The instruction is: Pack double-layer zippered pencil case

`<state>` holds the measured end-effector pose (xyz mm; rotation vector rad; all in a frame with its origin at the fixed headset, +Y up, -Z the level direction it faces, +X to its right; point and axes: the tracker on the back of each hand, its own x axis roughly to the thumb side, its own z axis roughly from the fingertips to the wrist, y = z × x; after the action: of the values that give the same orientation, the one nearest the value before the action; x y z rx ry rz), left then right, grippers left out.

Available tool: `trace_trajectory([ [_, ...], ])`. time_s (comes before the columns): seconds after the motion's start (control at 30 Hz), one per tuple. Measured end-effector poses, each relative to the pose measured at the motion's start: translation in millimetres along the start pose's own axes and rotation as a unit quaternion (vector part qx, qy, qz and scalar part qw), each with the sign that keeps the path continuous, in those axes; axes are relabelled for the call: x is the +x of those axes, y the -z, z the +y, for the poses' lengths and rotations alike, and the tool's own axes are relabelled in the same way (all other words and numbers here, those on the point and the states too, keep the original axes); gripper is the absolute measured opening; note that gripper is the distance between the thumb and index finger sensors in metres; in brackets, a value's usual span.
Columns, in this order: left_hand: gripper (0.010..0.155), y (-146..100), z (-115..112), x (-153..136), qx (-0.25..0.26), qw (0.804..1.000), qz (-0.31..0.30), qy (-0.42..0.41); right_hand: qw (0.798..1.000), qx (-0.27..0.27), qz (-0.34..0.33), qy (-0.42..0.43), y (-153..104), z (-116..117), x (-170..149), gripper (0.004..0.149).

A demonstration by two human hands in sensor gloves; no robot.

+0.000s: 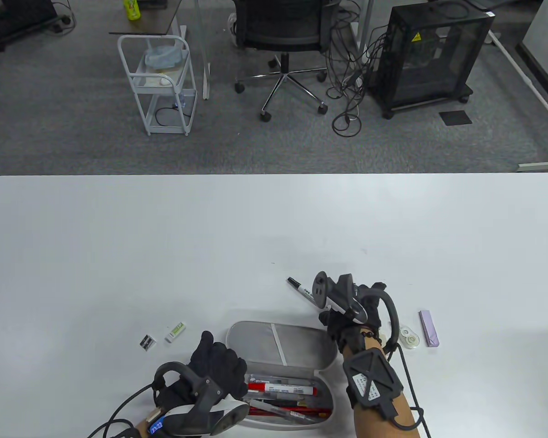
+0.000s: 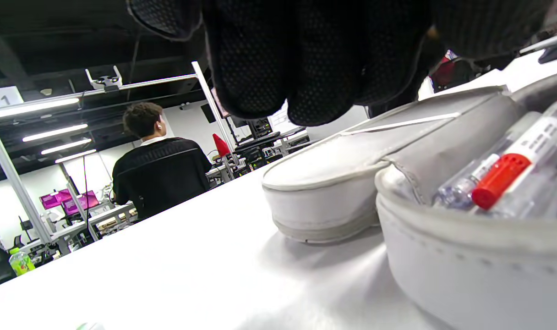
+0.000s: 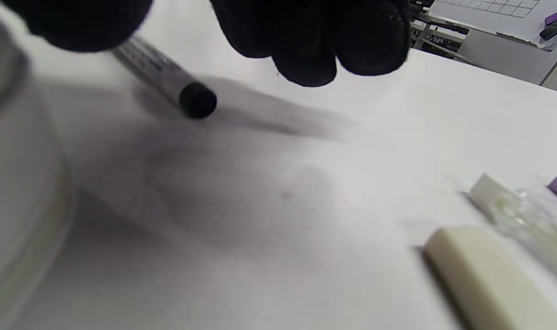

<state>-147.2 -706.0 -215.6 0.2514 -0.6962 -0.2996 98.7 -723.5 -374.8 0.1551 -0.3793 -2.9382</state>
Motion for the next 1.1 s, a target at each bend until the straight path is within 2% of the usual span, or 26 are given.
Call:
trace_trajectory([
  [0.1, 0.049, 0.0, -0.5, -4.7, 0.001, 1.000, 0.005, -0.005, 1.000, 0.016, 0.000, -0.004, 9.1, 7.9, 13.6, 0.081],
  [0.17, 0.050, 0.2, -2.2, -6.8, -0.005, 1.000, 0.007, -0.011, 0.999, 0.015, 0.007, -0.030, 14.5, 13.7, 20.7, 0.075],
  [0.23, 0.051, 0.4, -3.1, -8.5, -0.007, 1.000, 0.008, -0.017, 0.999, -0.028, 0.006, -0.045, 15.6, 12.3, 24.6, 0.070],
  [0.27, 0.050, 0.6, -3.3, -9.2, -0.007, 1.000, 0.010, -0.020, 0.998, -0.042, 0.005, -0.044, 16.1, 11.4, 26.5, 0.064],
  [0.33, 0.050, 0.9, -3.7, -10.2, -0.007, 1.000, 0.013, -0.021, 0.998, -0.046, 0.008, -0.033, 16.0, 11.0, 27.4, 0.056],
  [0.43, 0.050, 1.0, -3.8, -11.8, -0.008, 1.000, 0.017, -0.022, 0.999, -0.044, 0.001, -0.029, 15.4, 12.9, 25.8, 0.053],
  [0.5, 0.050, 1.3, -5.1, -14.1, -0.011, 0.999, 0.021, -0.024, 0.997, -0.061, 0.001, -0.044, 12.6, 11.4, 22.1, 0.052],
  [0.57, 0.050, 1.8, -7.4, -17.7, -0.016, 0.999, 0.026, -0.027, 0.993, -0.102, -0.012, -0.059, 3.6, 2.6, 15.0, 0.054],
  [0.7, 0.050, 2.6, -11.1, -26.8, -0.023, 0.998, 0.041, -0.034, 0.979, -0.190, -0.077, 0.010, -33.1, -29.1, 1.9, 0.055],
  [0.83, 0.050, 1.5, -11.8, -35.6, -0.022, 0.997, 0.058, -0.038, 0.949, -0.243, -0.183, 0.084, -92.3, -44.0, 8.2, 0.055],
  [0.9, 0.050, 1.2, -12.3, -40.8, -0.022, 0.997, 0.067, -0.041, 0.936, -0.249, -0.235, 0.078, -124.9, -39.1, 22.7, 0.055],
  [1.0, 0.050, 0.7, -15.0, -49.9, -0.021, 0.995, 0.082, -0.056, 0.927, -0.237, -0.289, 0.006, -160.1, -17.1, 47.9, 0.055],
  [1.1, 0.051, 0.1, -17.3, -54.9, -0.024, 0.993, 0.094, -0.066, 0.920, -0.232, -0.309, -0.062, -174.2, 5.3, 61.5, 0.055],
])
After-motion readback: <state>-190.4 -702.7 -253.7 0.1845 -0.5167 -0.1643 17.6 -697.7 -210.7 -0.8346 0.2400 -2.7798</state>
